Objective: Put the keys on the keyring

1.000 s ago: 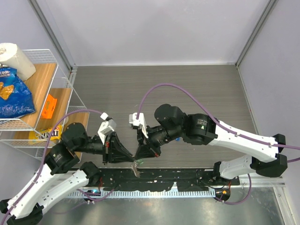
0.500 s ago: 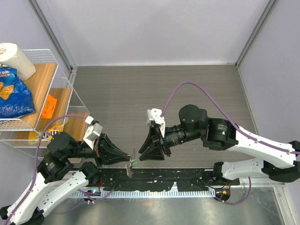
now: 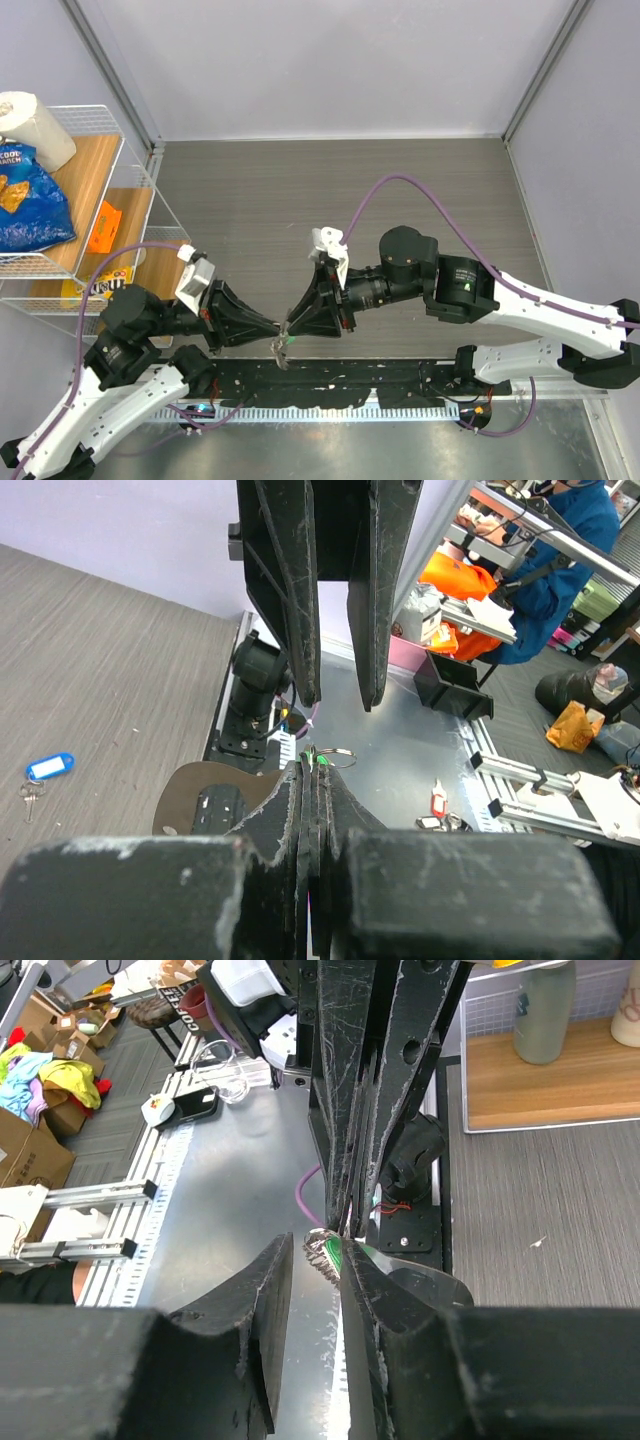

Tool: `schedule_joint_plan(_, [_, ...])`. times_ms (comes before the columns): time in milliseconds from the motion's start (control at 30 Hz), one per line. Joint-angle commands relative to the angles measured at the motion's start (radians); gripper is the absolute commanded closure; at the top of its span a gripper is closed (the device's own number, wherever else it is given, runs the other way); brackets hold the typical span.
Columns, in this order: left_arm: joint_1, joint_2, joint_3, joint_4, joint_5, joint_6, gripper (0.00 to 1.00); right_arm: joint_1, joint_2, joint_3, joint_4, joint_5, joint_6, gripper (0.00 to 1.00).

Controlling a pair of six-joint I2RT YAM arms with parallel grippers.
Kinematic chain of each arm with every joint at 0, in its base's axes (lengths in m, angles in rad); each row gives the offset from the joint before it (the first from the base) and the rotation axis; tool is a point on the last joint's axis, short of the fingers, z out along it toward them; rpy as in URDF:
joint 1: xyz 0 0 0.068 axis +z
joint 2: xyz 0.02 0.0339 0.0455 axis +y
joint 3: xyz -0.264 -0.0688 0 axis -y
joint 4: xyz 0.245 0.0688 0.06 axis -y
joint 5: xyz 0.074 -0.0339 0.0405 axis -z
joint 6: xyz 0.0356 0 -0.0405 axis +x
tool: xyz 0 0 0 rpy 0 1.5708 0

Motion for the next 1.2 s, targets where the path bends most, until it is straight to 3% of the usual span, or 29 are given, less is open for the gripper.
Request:
schedule_joint_plan(0, [0.0,-0.007,0.002,0.095,-0.026,-0.01,1.0,0.012,-0.003,0.002,0.069,0.062,0.021,0.69])
schedule_joint_plan(267, [-0.001,-0.008,0.002,0.115,-0.051,-0.014,1.0,0.015,0.015,0.008,0.073,0.091,0.04,0.78])
schedule_joint_plan(567, [0.0,-0.008,0.003,0.141,-0.074,-0.019,1.0,0.02,0.027,0.004,0.07,0.1,0.047,0.78])
schedule_joint_plan(900, [0.0,-0.008,0.002,0.179,-0.093,-0.037,1.0,0.02,0.036,-0.012,0.092,0.112,0.055,0.86])
schedule_joint_plan(1167, [0.0,-0.019,-0.004,0.21,-0.135,-0.045,1.0,0.022,0.03,-0.048,0.138,0.102,0.076,0.87])
